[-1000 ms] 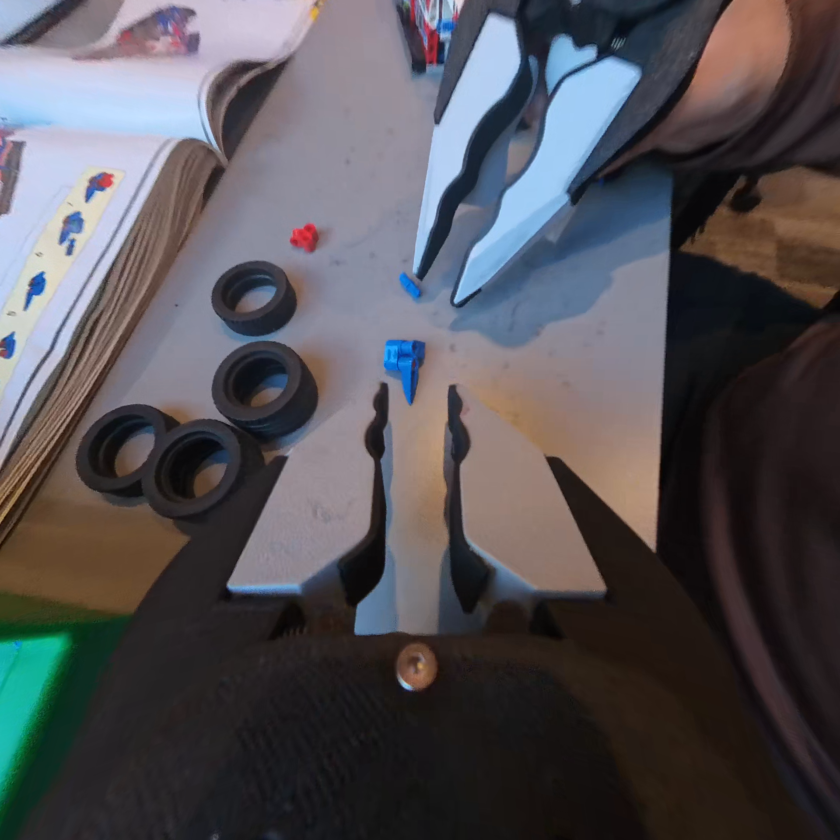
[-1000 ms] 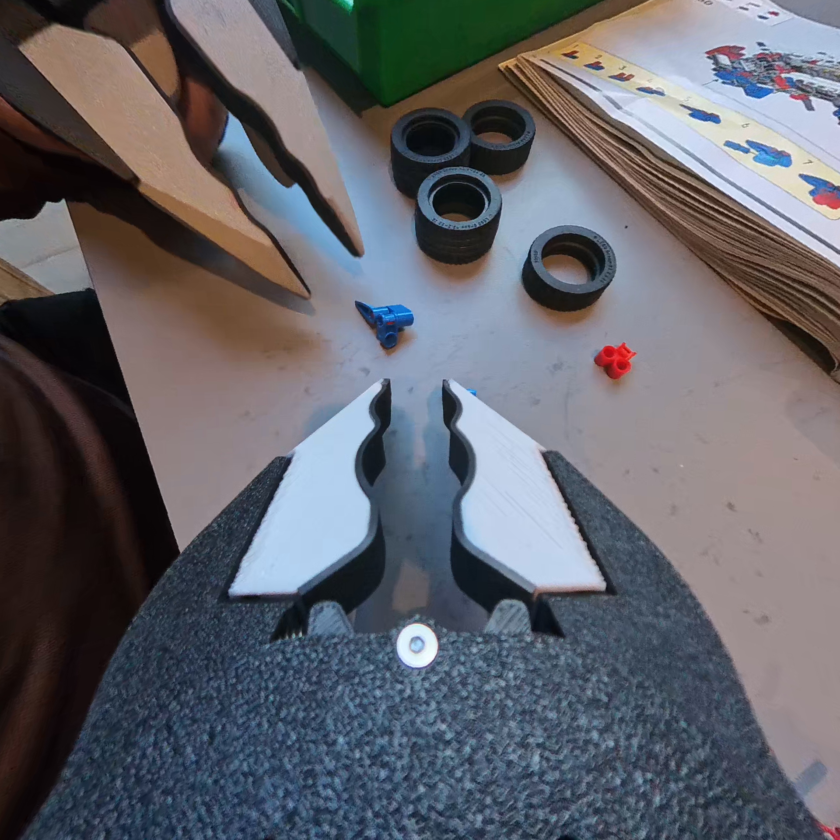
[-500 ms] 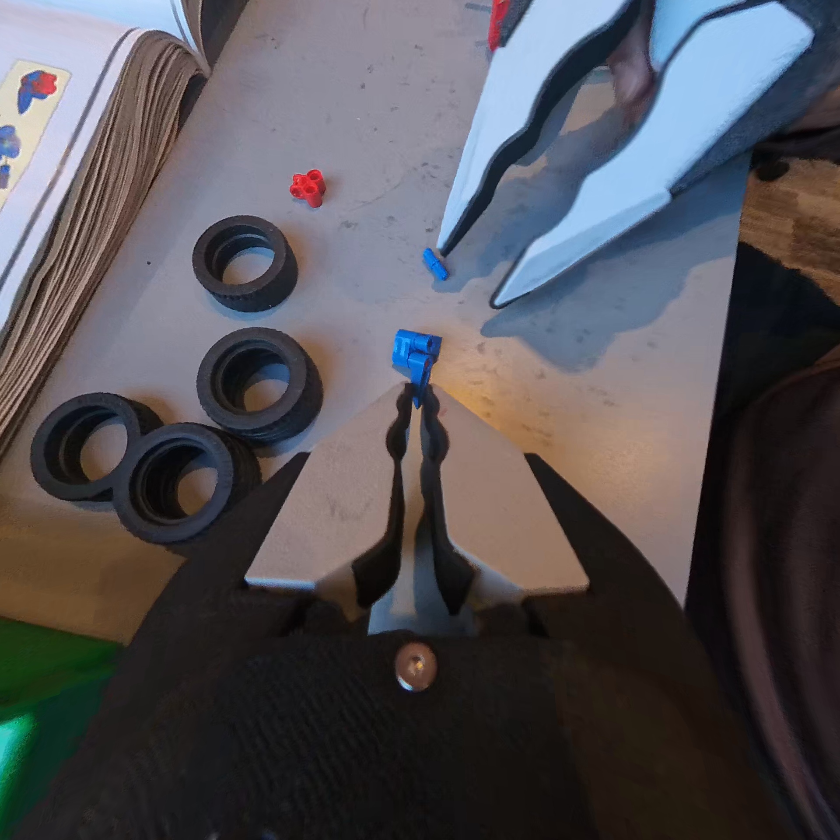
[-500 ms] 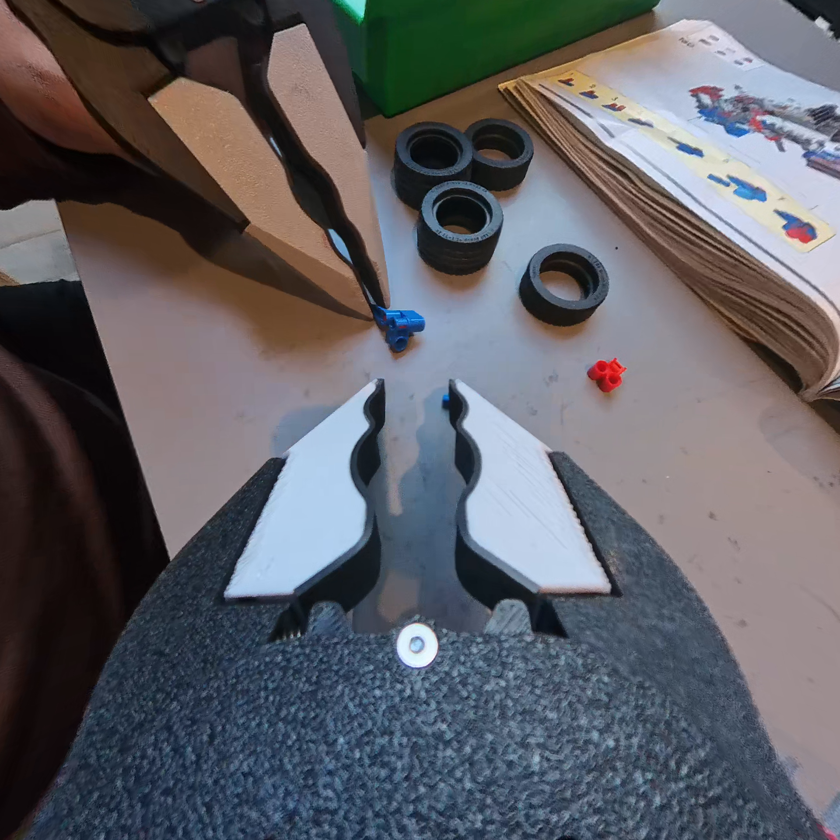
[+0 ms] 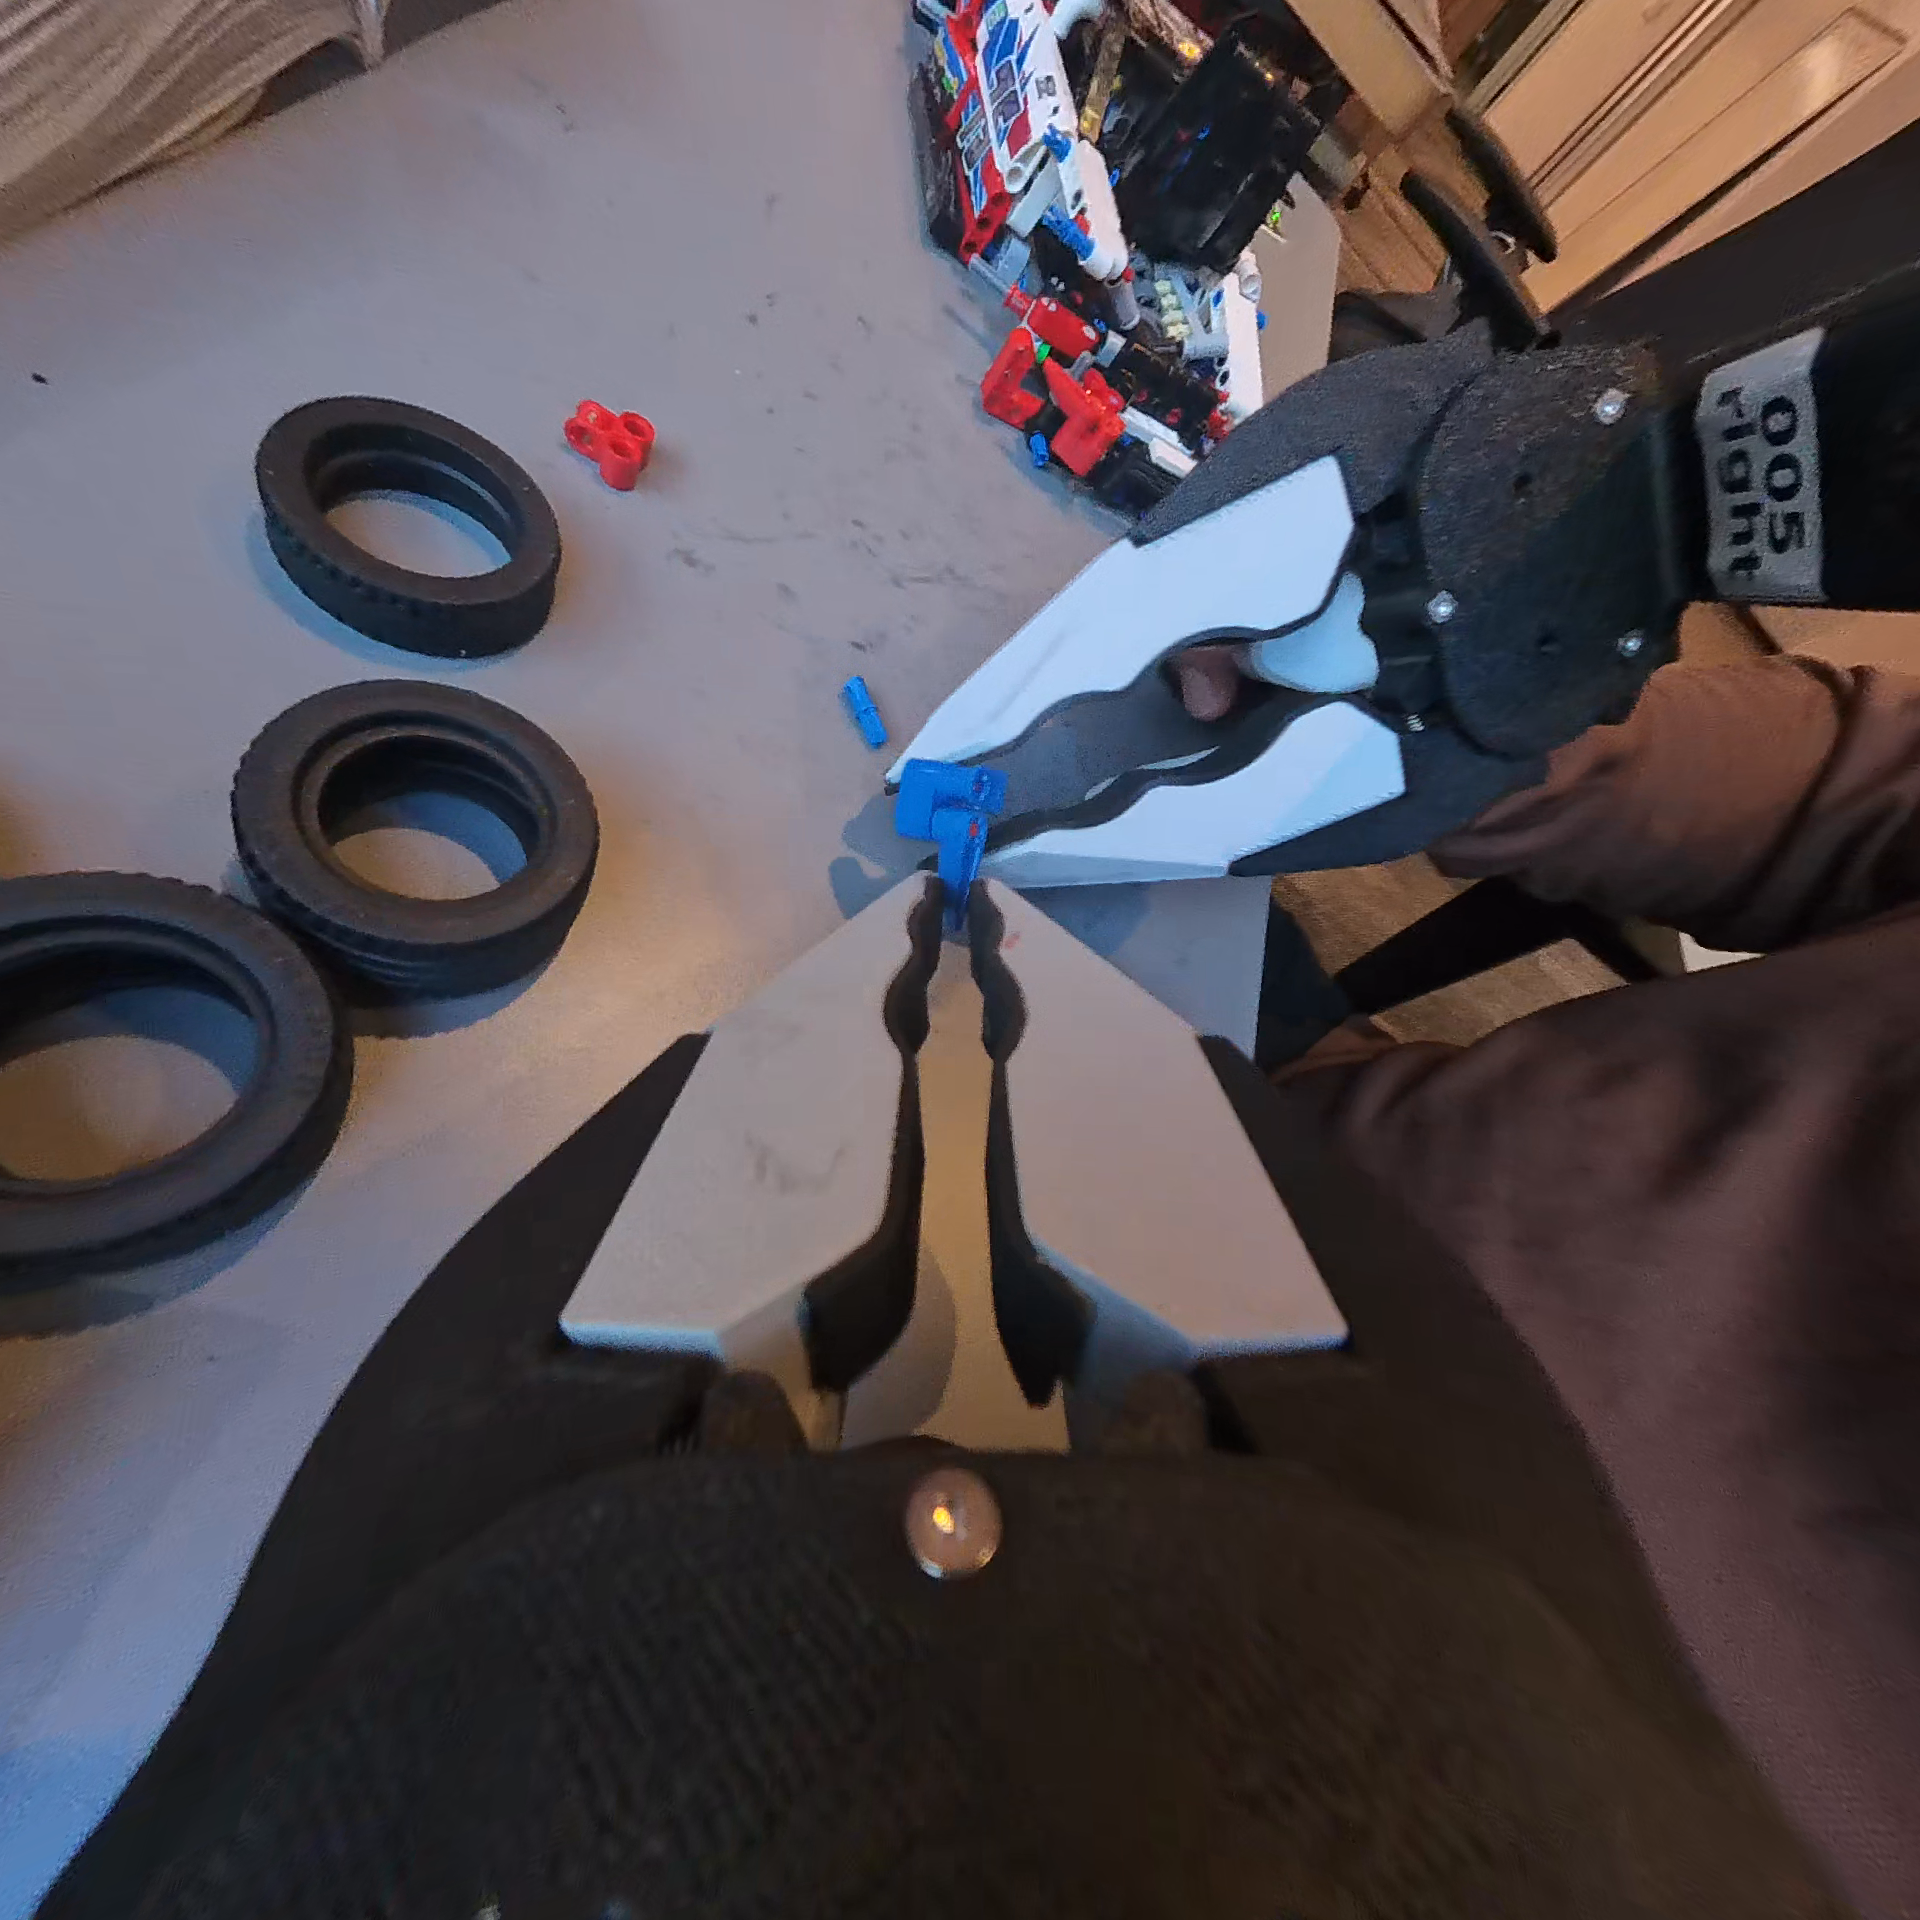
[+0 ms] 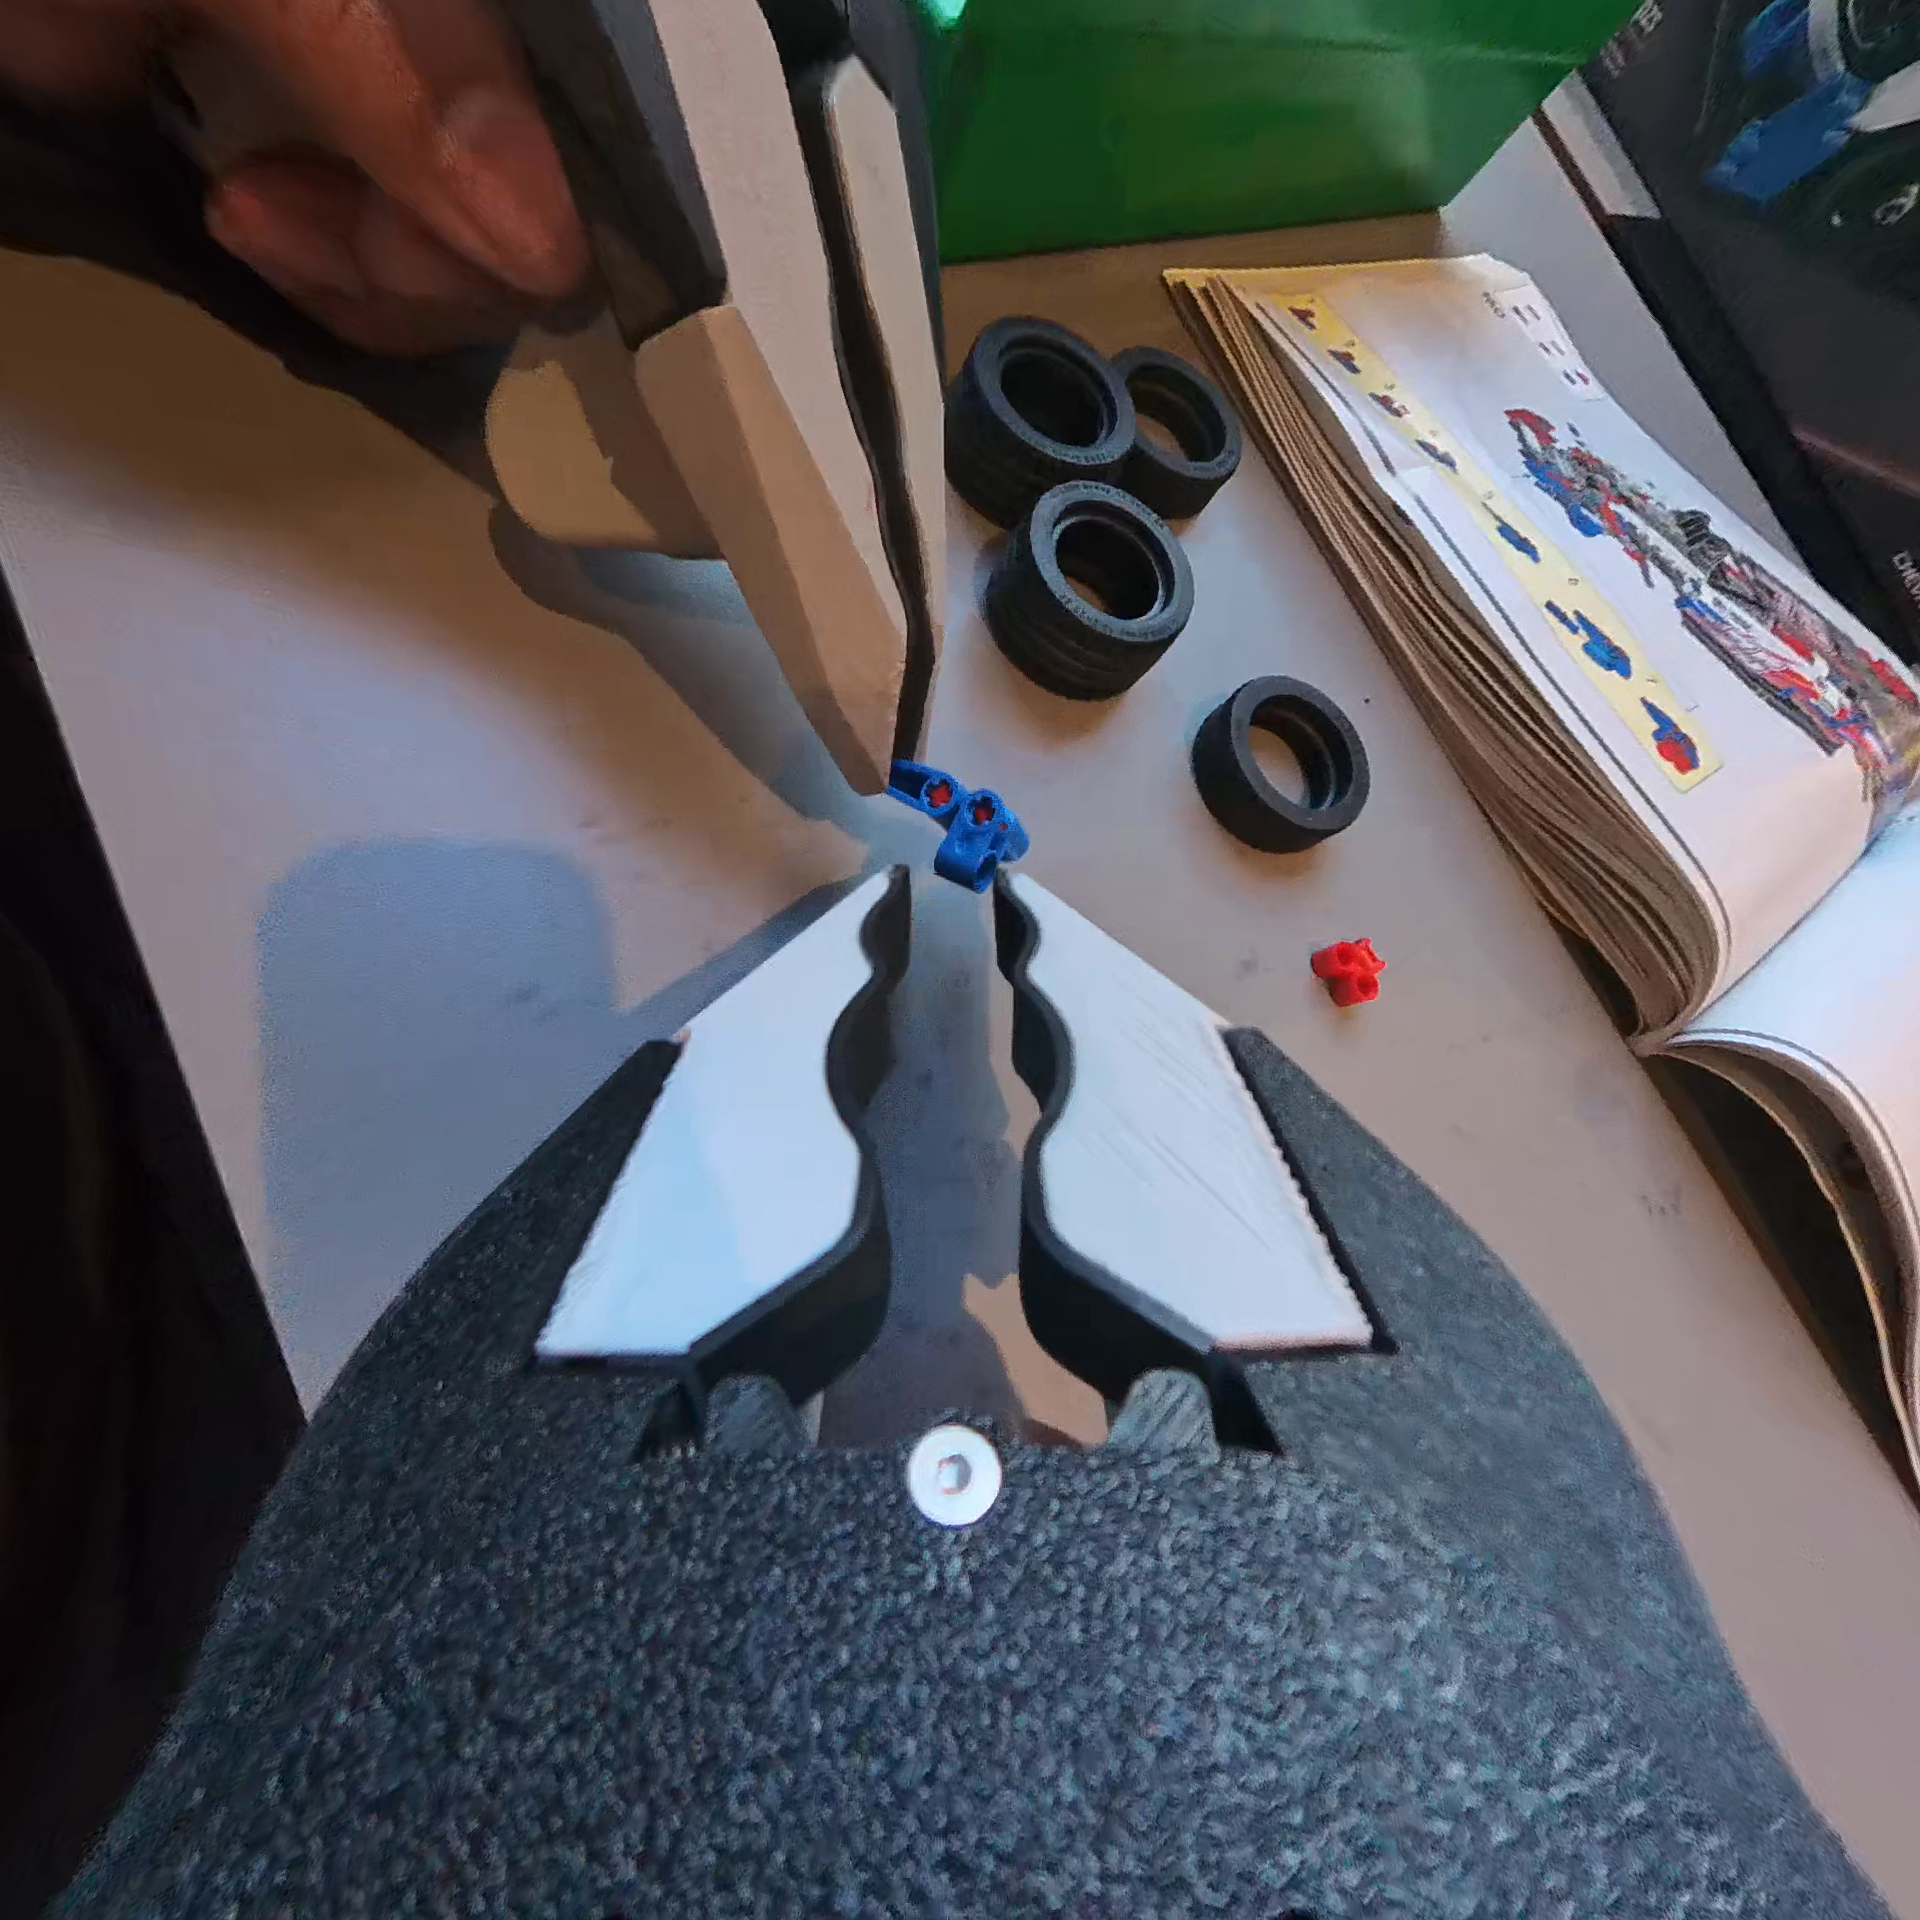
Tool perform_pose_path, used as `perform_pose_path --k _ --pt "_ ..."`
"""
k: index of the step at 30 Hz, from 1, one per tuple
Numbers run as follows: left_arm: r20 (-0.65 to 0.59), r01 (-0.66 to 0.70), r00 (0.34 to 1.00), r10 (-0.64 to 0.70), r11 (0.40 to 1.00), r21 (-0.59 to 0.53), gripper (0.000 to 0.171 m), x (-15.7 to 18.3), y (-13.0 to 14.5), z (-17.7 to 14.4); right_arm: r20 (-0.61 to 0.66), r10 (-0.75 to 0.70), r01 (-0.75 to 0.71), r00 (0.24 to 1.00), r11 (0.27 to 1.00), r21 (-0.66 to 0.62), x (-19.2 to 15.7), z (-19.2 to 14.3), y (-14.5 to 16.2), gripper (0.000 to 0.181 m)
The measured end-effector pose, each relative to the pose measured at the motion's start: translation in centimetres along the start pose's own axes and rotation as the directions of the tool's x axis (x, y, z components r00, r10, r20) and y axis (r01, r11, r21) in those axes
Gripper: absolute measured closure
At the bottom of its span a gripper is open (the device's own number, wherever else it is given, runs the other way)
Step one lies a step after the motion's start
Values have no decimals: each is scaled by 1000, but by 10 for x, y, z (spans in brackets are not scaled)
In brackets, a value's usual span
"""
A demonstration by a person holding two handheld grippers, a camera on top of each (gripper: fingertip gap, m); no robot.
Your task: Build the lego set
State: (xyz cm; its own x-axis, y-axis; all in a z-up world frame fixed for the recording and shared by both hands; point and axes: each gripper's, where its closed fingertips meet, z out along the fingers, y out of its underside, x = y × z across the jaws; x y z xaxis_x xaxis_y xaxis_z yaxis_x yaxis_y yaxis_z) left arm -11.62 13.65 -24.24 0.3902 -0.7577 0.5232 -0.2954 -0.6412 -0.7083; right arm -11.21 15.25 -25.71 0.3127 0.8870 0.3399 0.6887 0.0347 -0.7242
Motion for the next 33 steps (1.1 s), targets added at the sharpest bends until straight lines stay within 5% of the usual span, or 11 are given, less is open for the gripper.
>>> perform_pose_path --k 33 --pt "-52 118 992 -118 993 6 170 -2 -2 4 -15 58 -57 998 993 103 9 -9 -12 170"
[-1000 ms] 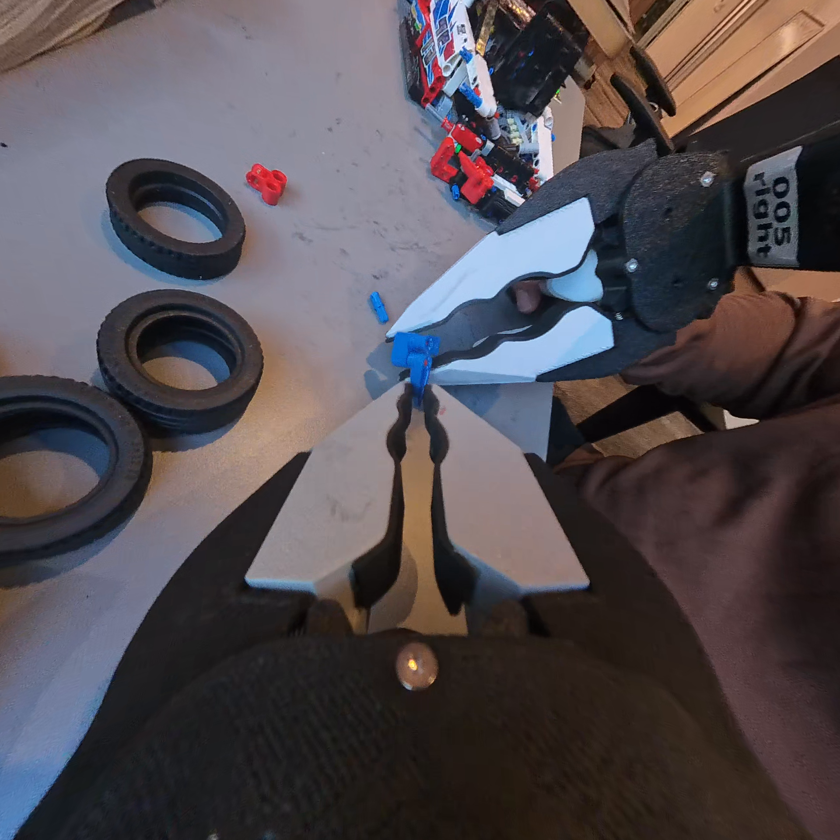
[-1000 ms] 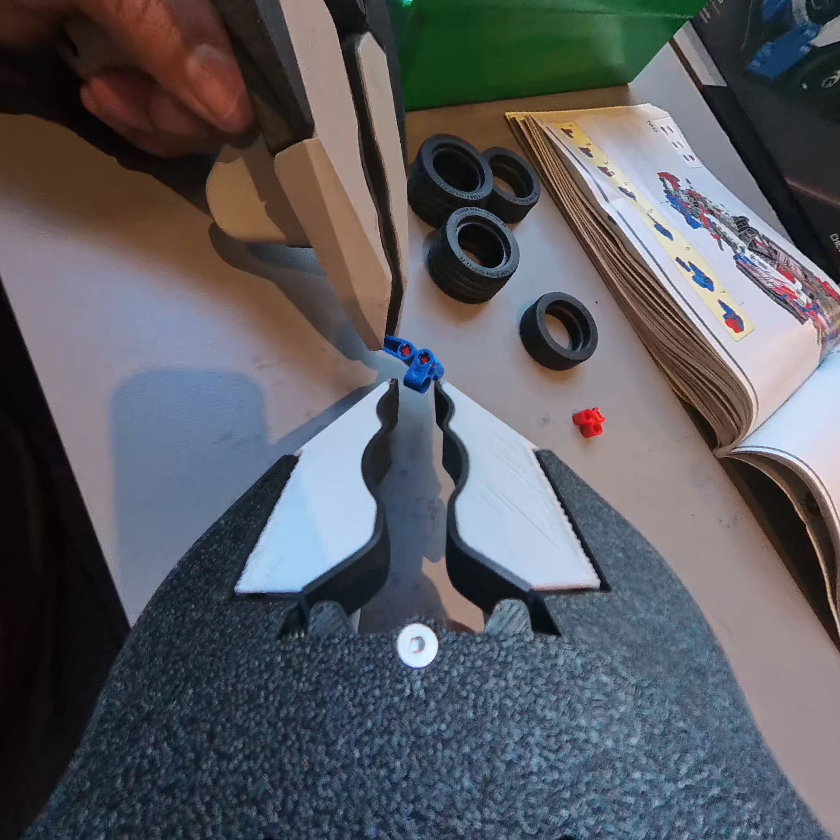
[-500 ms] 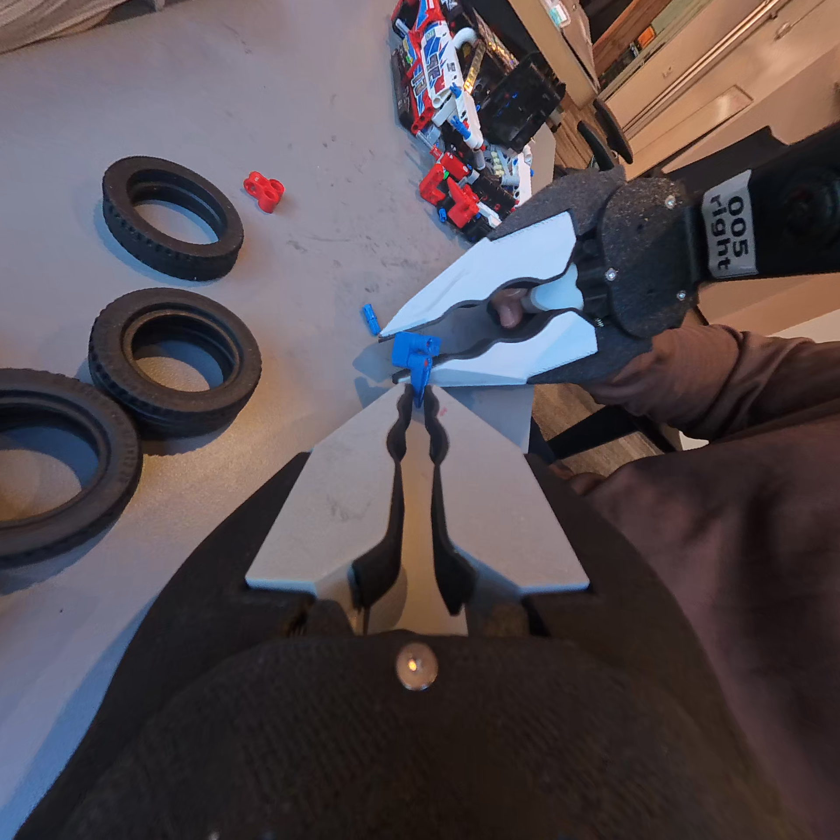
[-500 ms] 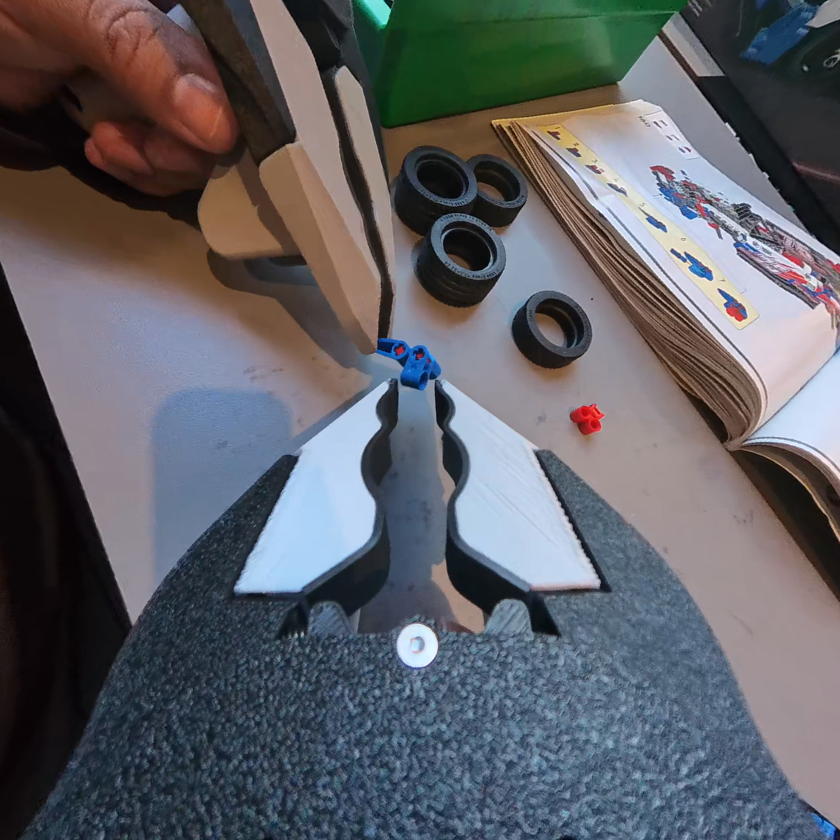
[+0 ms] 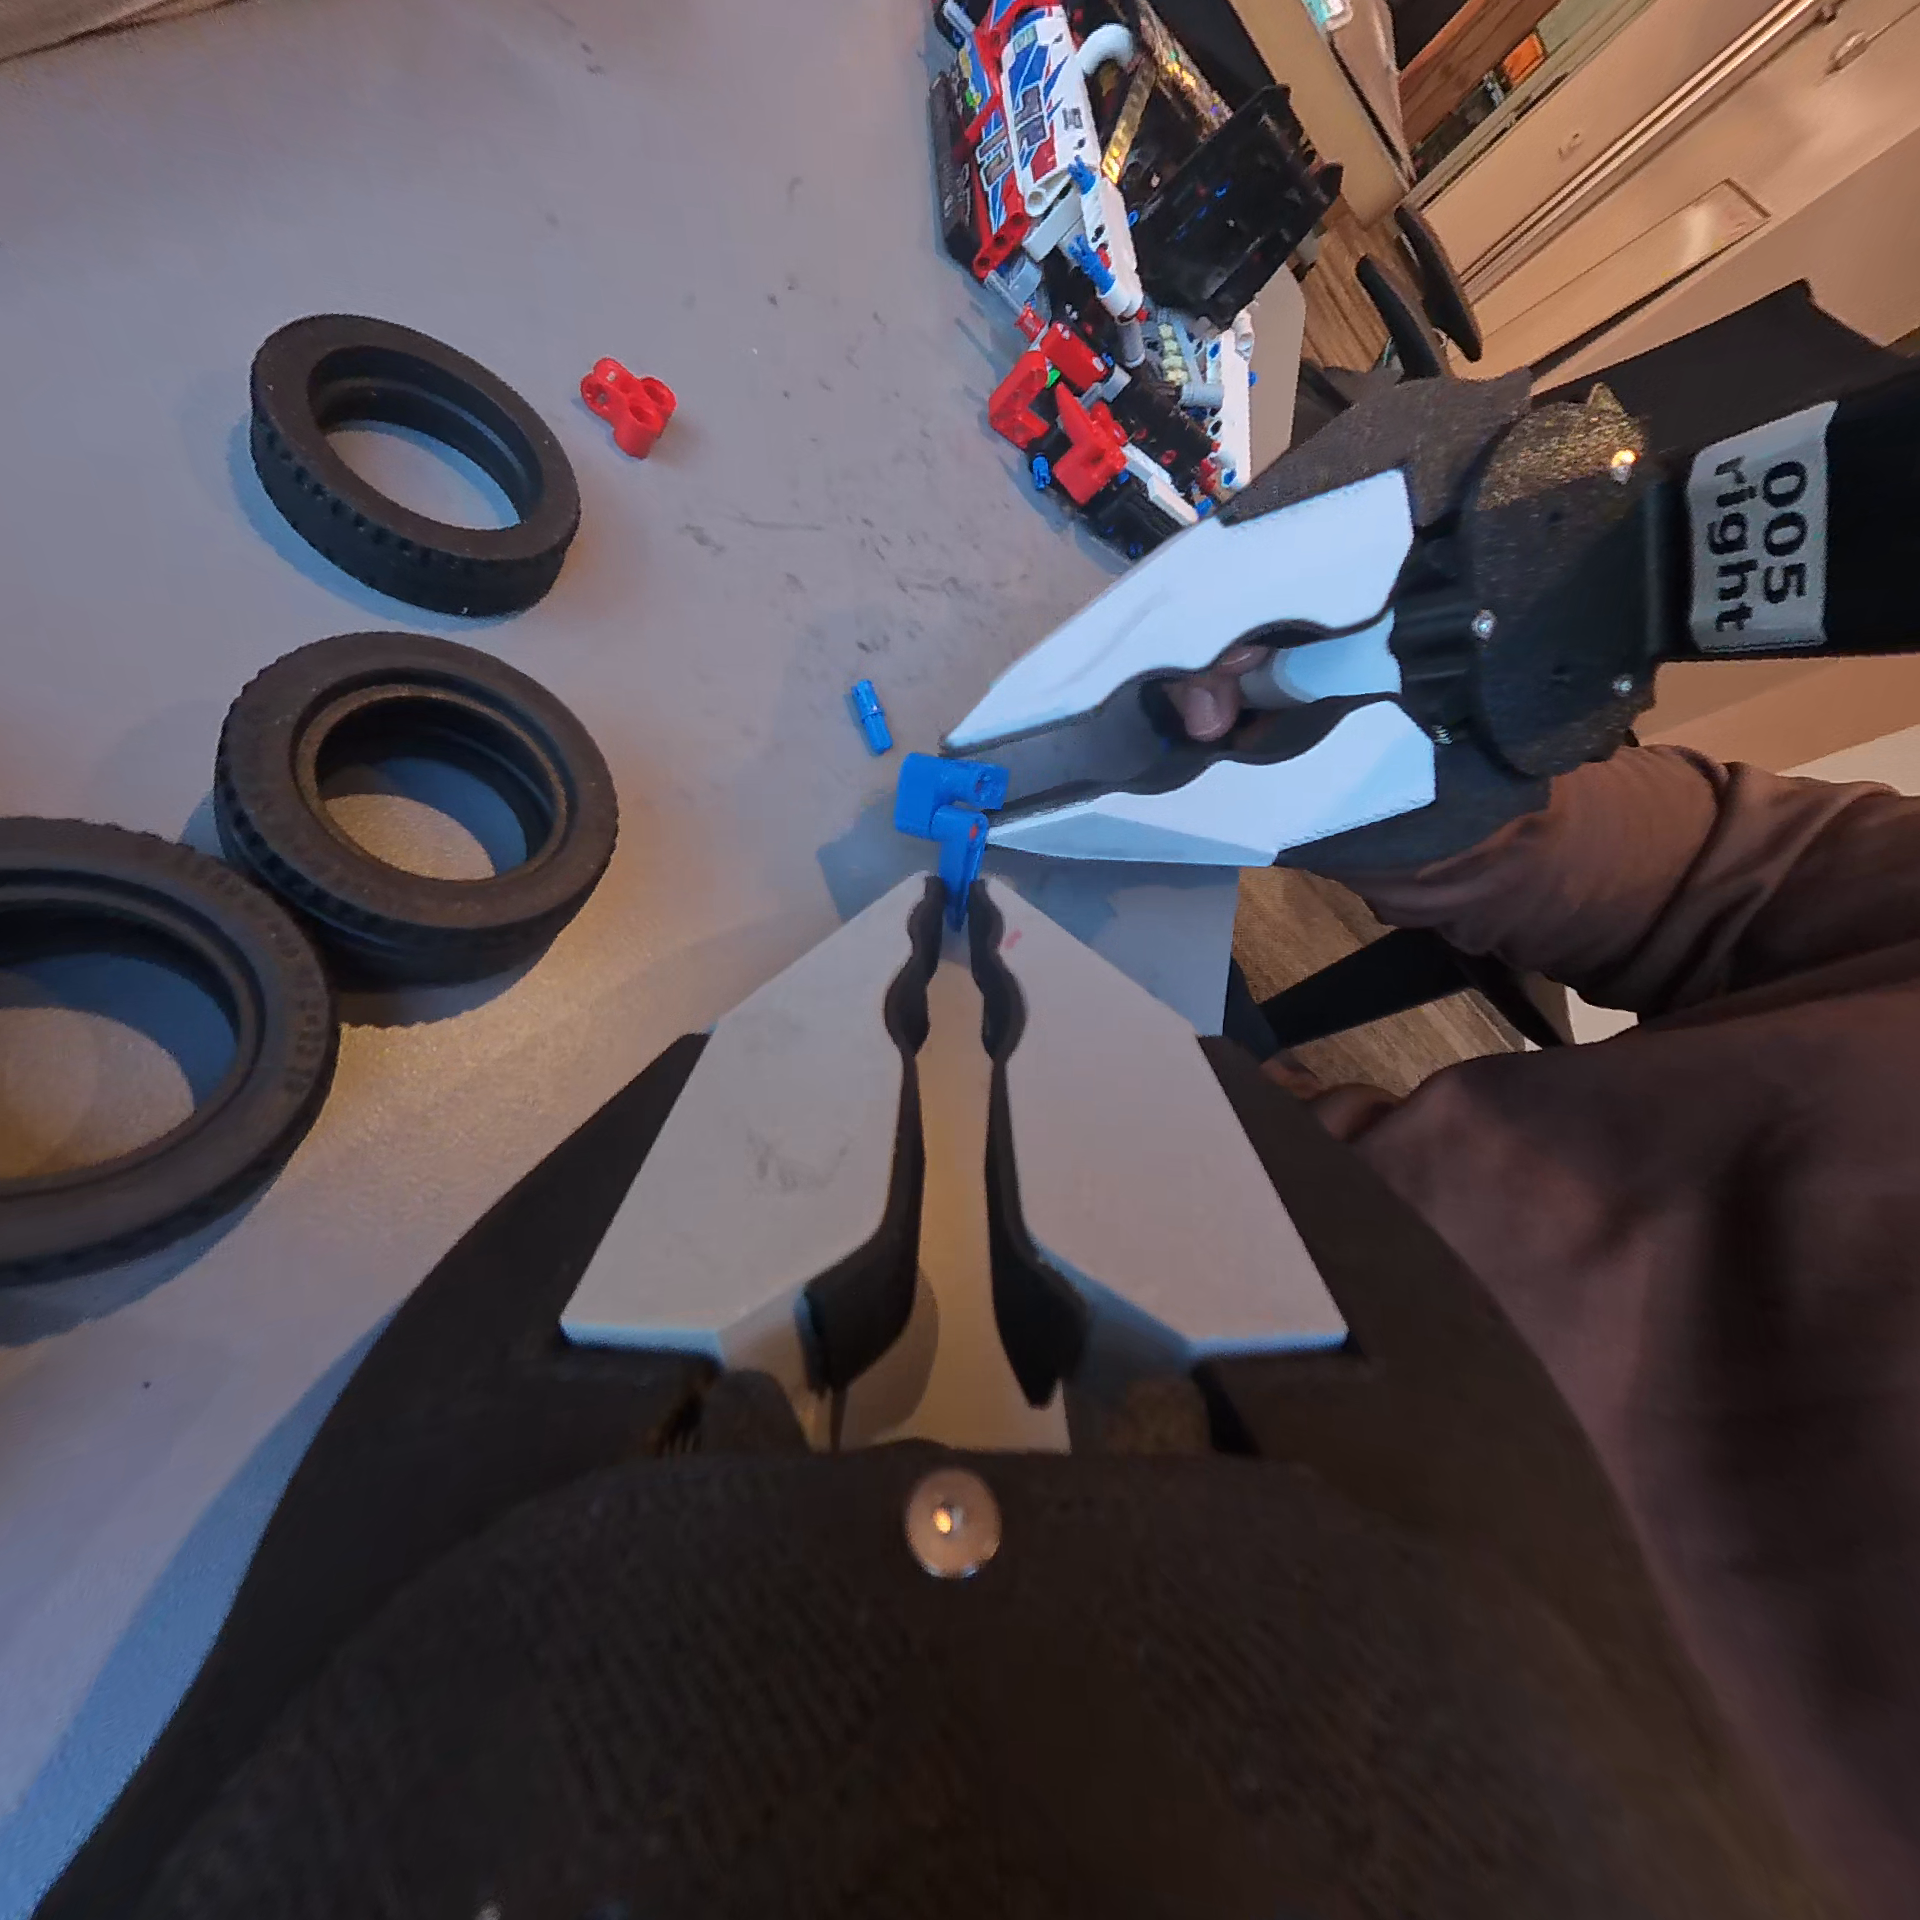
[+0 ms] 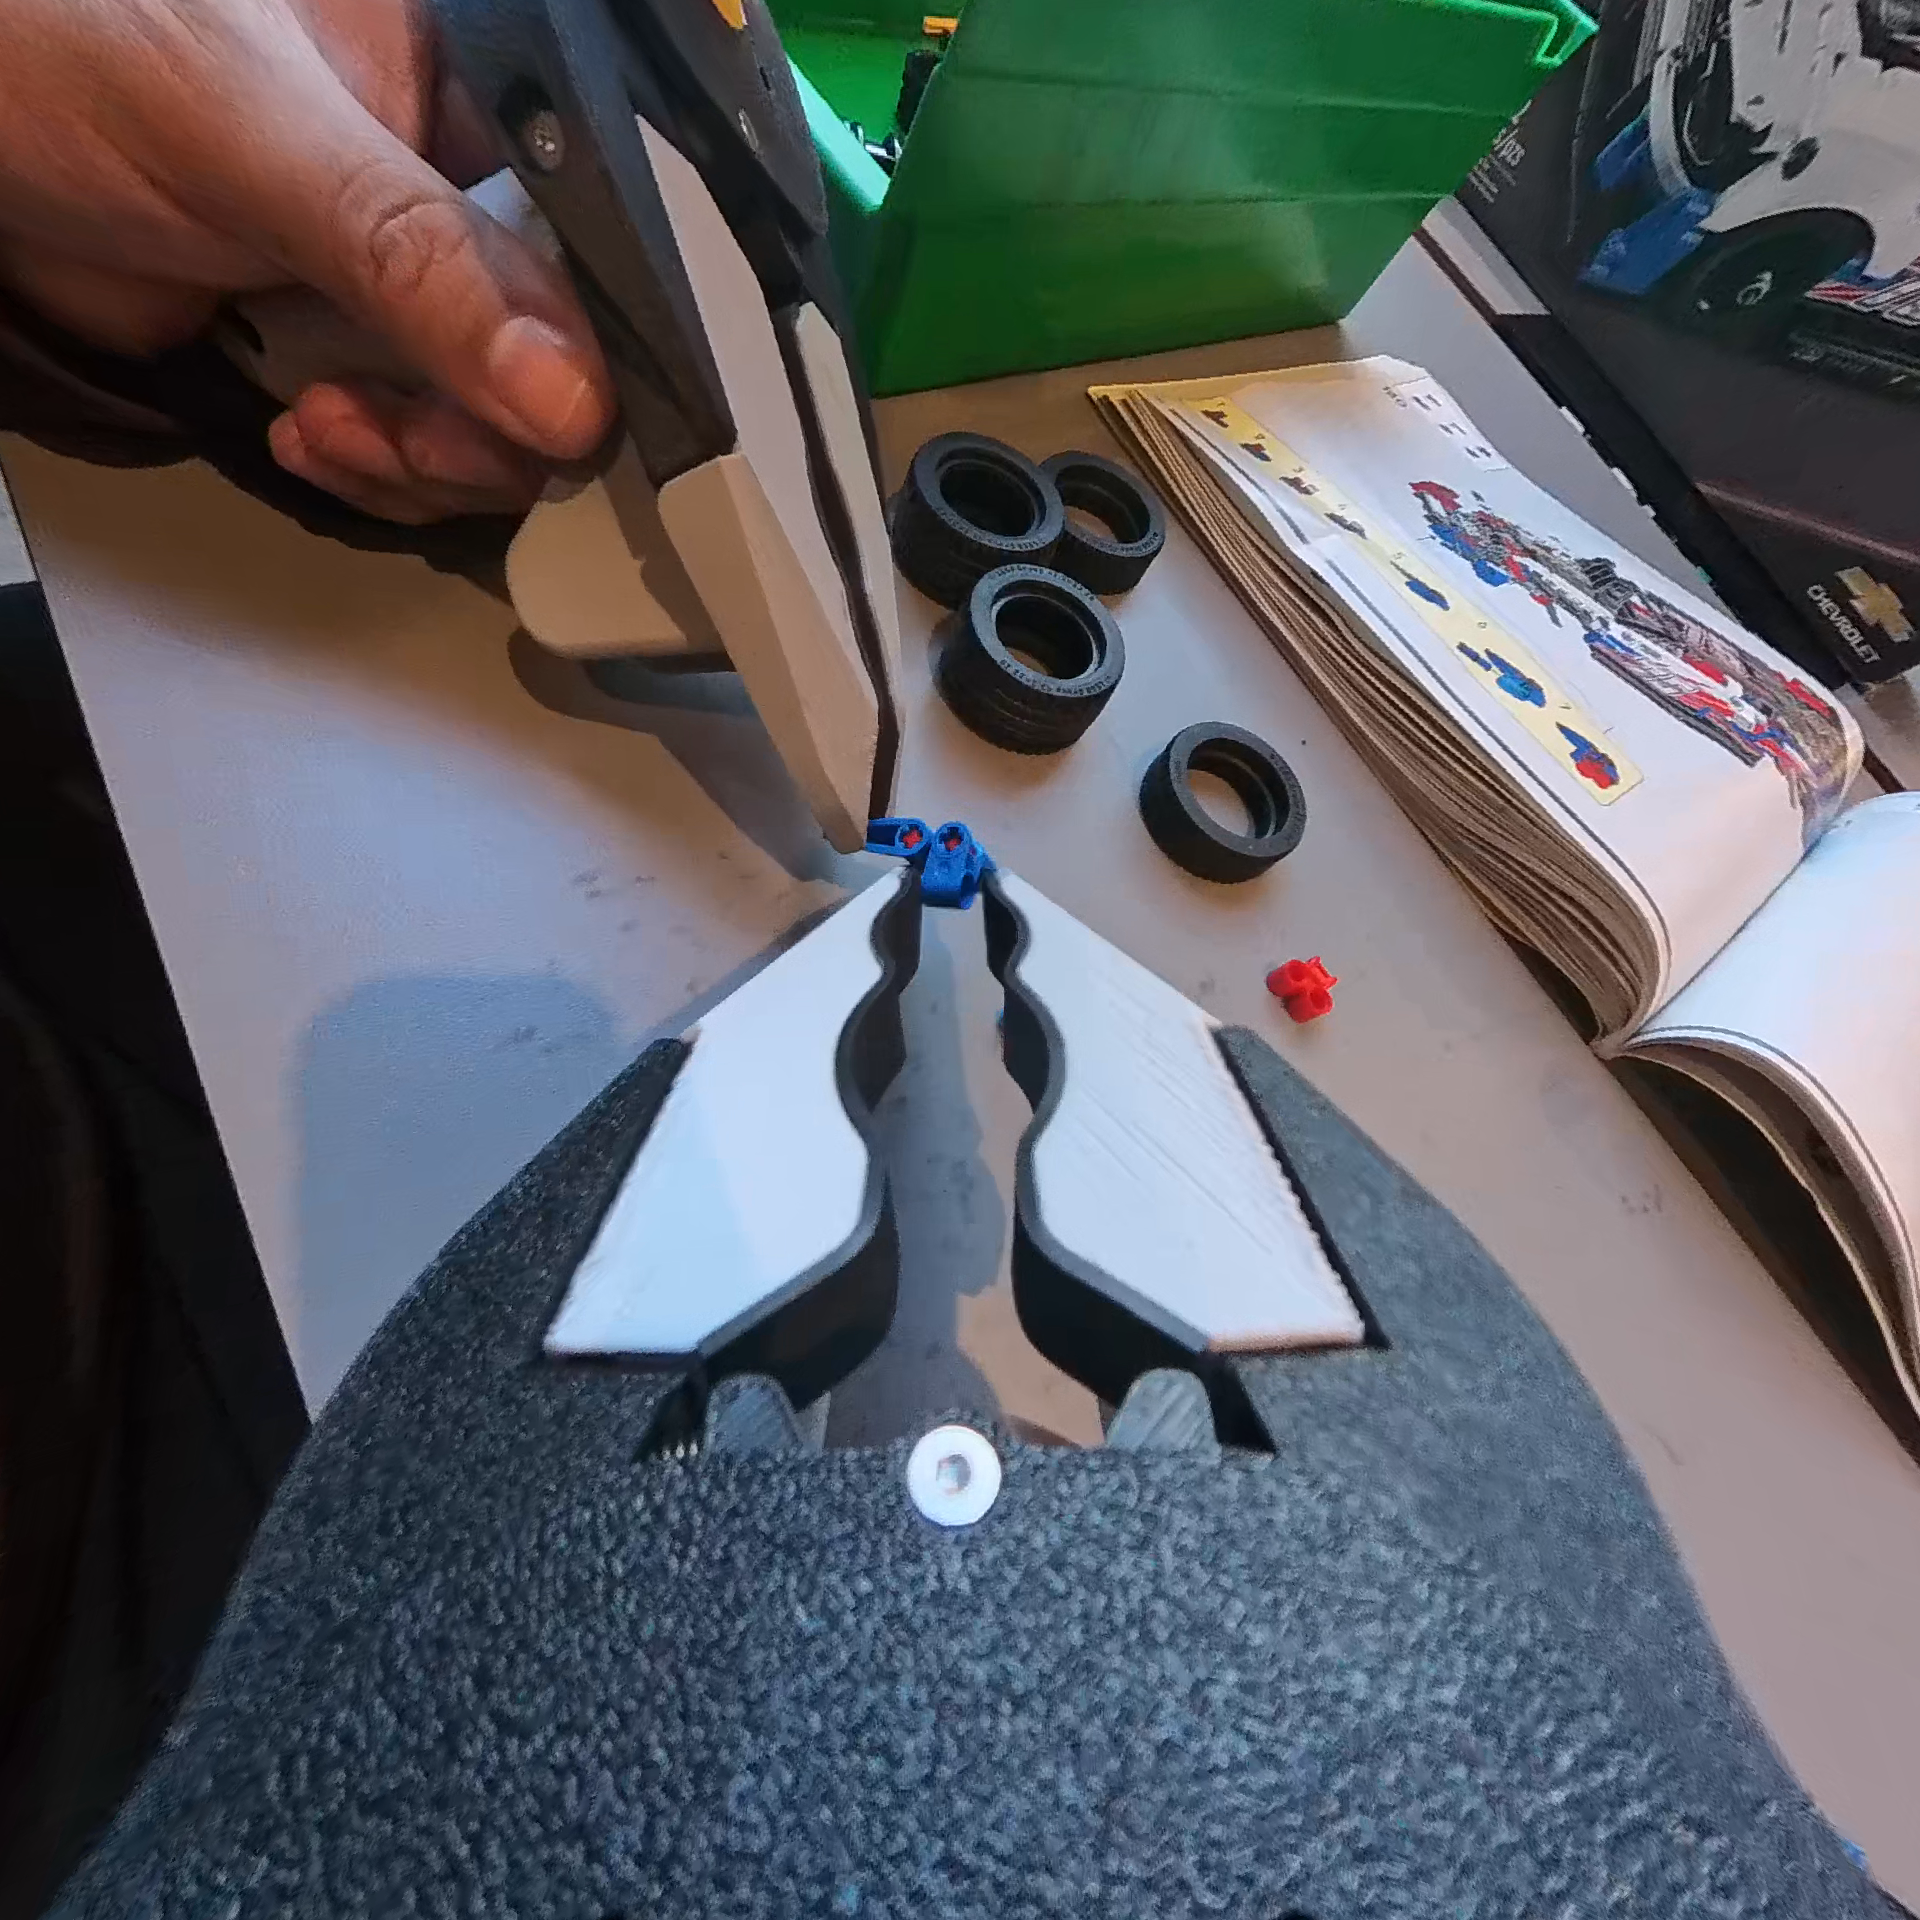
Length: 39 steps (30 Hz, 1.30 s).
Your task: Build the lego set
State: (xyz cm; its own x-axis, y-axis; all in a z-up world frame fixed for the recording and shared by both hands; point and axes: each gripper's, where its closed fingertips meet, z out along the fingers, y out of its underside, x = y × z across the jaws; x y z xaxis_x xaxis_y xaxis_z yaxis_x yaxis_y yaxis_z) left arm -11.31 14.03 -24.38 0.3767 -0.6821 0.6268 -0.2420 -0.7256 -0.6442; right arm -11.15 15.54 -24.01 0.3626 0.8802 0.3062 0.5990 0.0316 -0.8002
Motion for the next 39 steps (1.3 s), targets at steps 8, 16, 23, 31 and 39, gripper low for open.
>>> perform_pose_path --k 8,16,23,31,39 --pt "-58 -35 998 39 998 61 155 10 -8 -6 8 45 -45 999 999 0 4 0 1 172" --pt "152 -595 800 580 801 74 128 19 -15 -26 250 324 -341 912 940 28 -3 -11 -9 172" --pt "348 -907 399 848 420 16 133 42 -8 -22 650 605 -714 460 687 -135 -24 -35 -24 172" --pt "178 -937 347 921 348 27 138 59 18 -14 715 655 -681 245 641 -354 -54 -42 -16 172" --pt "106 -949 311 944 315 -21 147 59 33 -8 751 640 -649 160 641 -409 -69 -46 -22 172"
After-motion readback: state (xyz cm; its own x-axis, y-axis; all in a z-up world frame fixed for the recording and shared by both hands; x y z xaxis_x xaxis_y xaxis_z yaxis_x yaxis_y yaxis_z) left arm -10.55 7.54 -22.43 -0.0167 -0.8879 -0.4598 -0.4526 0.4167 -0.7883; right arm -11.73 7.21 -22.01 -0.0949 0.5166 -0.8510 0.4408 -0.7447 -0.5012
